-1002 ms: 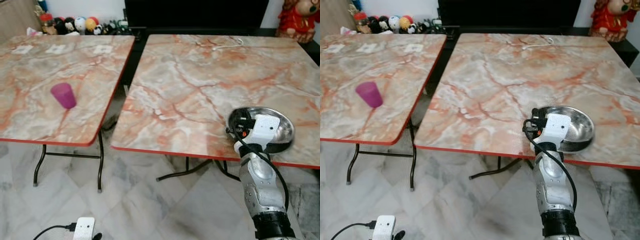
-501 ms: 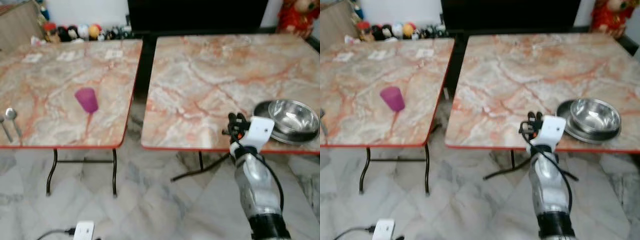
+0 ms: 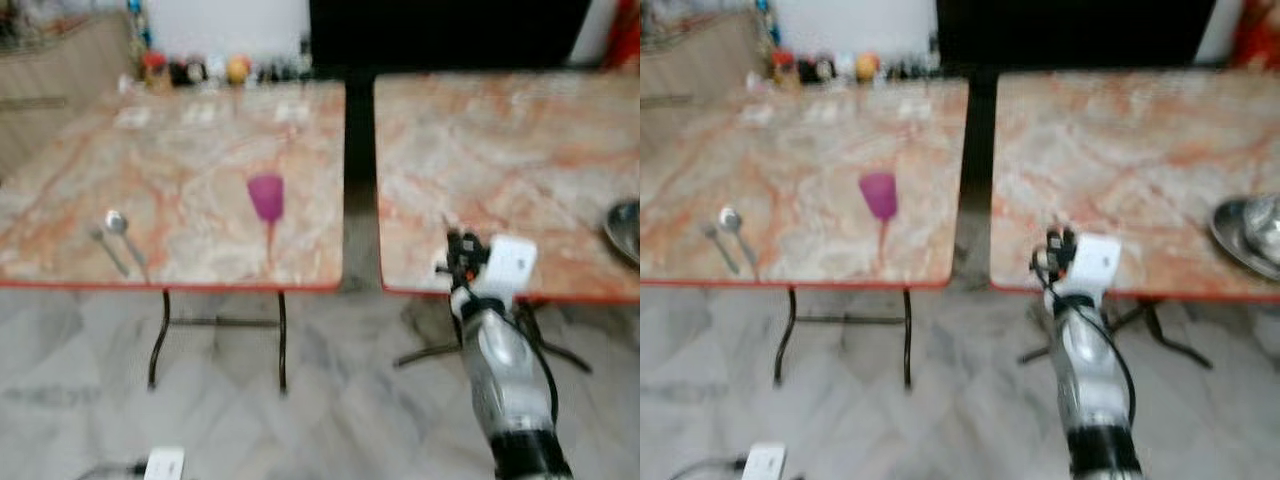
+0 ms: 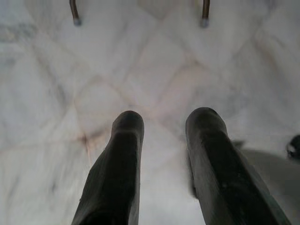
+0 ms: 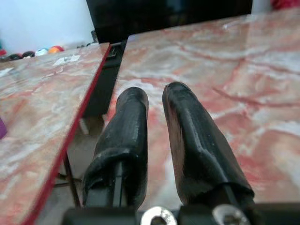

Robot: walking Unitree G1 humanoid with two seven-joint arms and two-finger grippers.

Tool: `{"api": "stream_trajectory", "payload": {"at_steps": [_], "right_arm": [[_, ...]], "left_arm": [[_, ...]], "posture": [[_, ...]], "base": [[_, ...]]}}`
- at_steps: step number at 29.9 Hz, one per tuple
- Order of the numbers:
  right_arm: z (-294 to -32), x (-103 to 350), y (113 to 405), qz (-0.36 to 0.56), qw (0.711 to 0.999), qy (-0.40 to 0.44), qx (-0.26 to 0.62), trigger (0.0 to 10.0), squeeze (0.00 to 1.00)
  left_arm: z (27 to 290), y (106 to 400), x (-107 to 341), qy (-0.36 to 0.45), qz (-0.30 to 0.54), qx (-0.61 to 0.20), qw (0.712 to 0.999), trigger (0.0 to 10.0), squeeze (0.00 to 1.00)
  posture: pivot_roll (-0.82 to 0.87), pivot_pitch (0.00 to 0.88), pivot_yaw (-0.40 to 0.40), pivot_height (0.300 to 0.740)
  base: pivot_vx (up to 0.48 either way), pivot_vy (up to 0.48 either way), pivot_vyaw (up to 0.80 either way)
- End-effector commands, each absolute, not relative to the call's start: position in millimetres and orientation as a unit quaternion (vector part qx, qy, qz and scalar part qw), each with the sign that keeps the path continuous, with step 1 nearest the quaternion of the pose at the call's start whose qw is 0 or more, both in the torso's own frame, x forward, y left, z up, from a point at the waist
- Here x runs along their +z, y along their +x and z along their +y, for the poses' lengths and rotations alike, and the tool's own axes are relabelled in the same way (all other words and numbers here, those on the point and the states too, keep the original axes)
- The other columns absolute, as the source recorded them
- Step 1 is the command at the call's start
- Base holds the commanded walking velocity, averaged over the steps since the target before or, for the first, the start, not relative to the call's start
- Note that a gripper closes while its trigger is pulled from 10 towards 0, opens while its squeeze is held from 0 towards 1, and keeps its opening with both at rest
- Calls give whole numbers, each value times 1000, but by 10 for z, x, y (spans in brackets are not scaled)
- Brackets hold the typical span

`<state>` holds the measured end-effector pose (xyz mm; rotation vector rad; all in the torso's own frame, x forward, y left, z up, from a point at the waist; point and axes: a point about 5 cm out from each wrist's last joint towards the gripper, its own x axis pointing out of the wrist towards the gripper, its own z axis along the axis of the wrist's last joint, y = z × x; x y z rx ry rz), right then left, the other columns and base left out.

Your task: Setting the table

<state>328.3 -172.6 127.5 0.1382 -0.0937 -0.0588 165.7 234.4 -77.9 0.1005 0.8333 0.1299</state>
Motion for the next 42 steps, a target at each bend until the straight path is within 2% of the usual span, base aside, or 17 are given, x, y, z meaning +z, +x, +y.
{"api": "stream_trajectory", "payload": {"at_steps": [1, 11, 22, 39, 42], "right_arm": [[-1597, 1328, 3316, -55, 996, 75, -11, 10000, 0], [-1586, 1320, 3329, -53, 996, 76, -8, 10000, 0], [-1595, 1325, 3344, -53, 996, 75, -10, 10000, 0], [-1580, 1379, 3374, -60, 996, 71, 0, 10000, 0], [-1563, 1391, 3374, -63, 995, 72, 6, 10000, 0]], "left_arm": [[2409, 1588, -794, 50, 413, 71, 907, 10000, 0], [2415, 1620, -776, 49, 406, 71, 910, 10000, 0], [2382, 1691, -741, 53, 388, 59, 918, 10000, 0], [2355, 1758, -712, 51, 376, 56, 924, 10000, 0], [2349, 1768, -708, 51, 374, 55, 924, 10000, 0]], "posture": [[-62, 10, 27, 740], [-61, 0, 26, 740], [-62, 3, 26, 740], [-56, 47, 28, 740], [-57, 52, 28, 740]], "base": [[0, 480, 0], [0, 463, 0], [0, 0, 0], [318, 0, 0], [324, 0, 800]]}}
